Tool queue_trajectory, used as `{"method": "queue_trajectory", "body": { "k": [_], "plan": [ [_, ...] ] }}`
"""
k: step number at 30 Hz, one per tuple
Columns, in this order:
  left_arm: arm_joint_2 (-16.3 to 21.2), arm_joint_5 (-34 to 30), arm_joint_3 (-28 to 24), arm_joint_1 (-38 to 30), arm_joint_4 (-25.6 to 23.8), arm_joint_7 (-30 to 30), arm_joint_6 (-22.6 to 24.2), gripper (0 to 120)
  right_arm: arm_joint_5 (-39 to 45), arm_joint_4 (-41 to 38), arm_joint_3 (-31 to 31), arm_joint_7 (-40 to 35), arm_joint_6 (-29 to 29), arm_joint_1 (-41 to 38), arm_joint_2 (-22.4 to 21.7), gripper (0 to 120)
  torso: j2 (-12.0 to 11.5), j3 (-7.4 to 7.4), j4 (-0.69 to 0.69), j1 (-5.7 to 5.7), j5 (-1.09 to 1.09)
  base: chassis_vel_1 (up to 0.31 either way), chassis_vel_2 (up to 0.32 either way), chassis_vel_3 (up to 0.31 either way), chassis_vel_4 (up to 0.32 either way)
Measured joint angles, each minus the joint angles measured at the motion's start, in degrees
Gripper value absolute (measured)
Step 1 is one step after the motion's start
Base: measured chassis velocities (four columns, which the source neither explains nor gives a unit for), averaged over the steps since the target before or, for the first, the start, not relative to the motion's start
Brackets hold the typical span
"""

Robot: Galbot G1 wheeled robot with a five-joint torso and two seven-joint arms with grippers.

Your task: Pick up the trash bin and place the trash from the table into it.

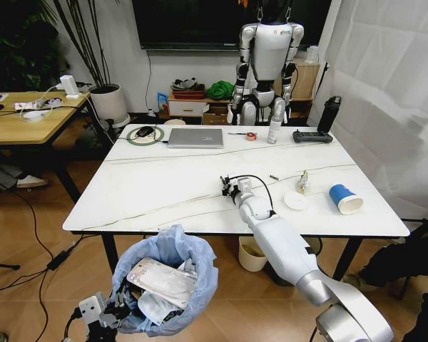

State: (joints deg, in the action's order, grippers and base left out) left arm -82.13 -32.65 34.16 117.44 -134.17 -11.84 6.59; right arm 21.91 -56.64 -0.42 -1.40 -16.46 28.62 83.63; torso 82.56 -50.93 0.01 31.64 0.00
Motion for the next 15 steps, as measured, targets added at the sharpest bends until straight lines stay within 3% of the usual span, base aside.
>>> {"method": "queue_trajectory", "body": {
  "k": [2,6,8,12,15],
  "plan": [
    [0.02,-0.01,0.0,-0.04,0.04,0.0,0.0,0,0.83,-1.22,0.03,0.0,-0.01,0.35,-0.39,0,0.0,-0.01,-0.02,0.0,0.01,0.0,0.0,0.0,0.0],
    [0.18,-0.29,-0.03,-0.13,0.09,-0.02,0.0,0,9.43,-15.13,0.19,2.58,0.69,3.8,-5.03,0,0.0,0.0,-0.01,0.01,0.02,0.0,0.0,0.0,0.0],
    [0.22,-0.33,-0.03,-0.14,0.09,-0.03,-0.01,0,10.33,-16.98,0.05,3.21,1.03,4.27,-5.7,0,0.0,0.0,-0.02,0.01,0.0,0.0,0.0,0.0,0.0],
    [0.6,-0.57,-0.09,-0.36,0.11,-0.08,-0.01,0,18.94,-37.48,-2.88,9.82,5.51,11.48,-15.93,0,0.01,0.01,-0.01,-0.01,0.04,0.0,0.0,0.0,0.0],
    [0.81,-0.71,-0.12,-0.57,0.13,-0.12,0.06,0,20.2,-45.23,-5.22,11.5,7.72,15.31,-21.21,0,0.02,0.01,-0.07,-0.02,-0.01,0.0,0.0,0.0,0.0]
  ]
}}
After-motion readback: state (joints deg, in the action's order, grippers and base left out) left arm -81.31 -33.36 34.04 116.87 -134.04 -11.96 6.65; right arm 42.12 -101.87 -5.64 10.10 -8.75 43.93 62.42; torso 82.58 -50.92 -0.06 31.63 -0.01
